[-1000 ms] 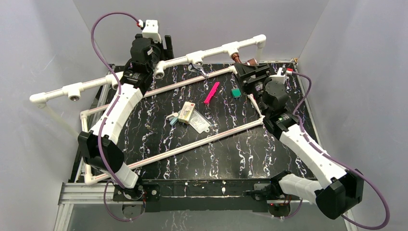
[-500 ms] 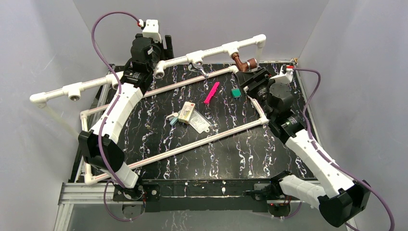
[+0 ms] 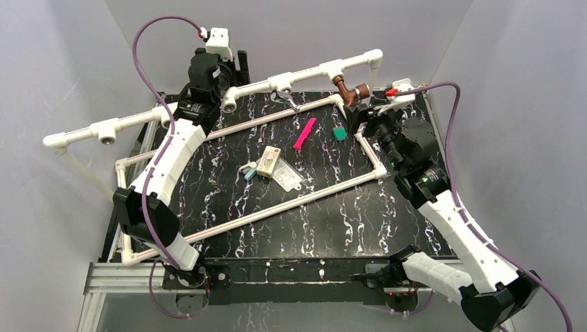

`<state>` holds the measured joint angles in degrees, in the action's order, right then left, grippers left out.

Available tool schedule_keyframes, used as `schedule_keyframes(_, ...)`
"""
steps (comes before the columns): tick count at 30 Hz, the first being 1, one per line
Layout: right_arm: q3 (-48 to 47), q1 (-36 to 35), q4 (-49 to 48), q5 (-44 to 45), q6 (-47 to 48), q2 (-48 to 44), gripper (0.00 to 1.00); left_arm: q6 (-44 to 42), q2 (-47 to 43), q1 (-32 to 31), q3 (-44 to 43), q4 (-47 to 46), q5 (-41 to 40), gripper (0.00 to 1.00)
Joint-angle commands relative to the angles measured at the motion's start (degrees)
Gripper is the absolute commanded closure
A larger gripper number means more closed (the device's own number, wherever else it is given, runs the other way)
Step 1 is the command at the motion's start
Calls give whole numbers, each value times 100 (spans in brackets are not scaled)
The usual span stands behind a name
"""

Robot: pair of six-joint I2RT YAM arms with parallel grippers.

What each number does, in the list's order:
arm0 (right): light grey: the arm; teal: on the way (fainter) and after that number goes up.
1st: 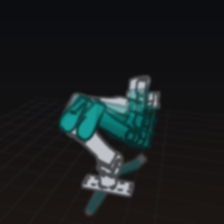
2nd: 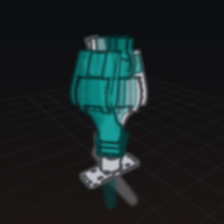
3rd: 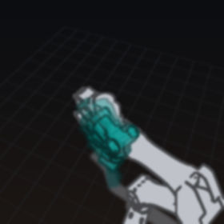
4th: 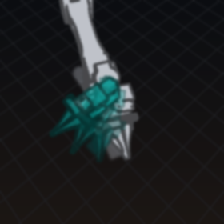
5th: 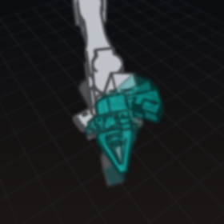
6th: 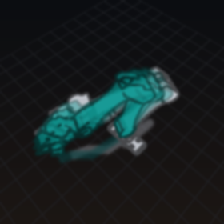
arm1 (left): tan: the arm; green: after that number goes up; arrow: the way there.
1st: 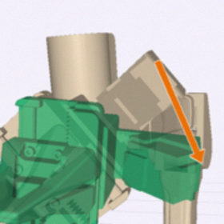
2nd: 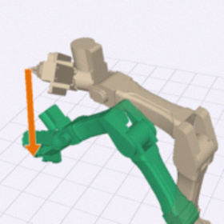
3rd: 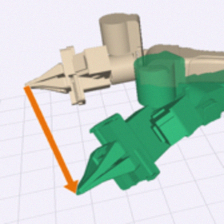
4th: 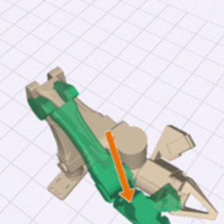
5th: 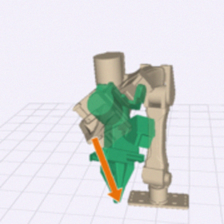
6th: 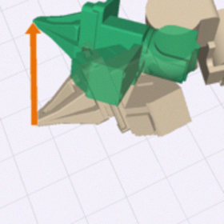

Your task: Install the water faucets

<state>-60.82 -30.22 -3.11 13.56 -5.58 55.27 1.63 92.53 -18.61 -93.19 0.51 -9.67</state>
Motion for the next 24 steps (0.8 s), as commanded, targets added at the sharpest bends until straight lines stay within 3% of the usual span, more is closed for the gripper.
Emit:
schedule_keyframes(1,-302,13,-89,-530,2348,-80,14,-53,496,-29,405,1128,0,24)
schedule_keyframes(9,-768,7,1844,-1797,5210,-46,12,-49,503,-30,426,1118,7,24)
schedule_keyframes(24,142,-18,-206,-1080,8406,147,10,-49,395,-29,513,1119,-17,24)
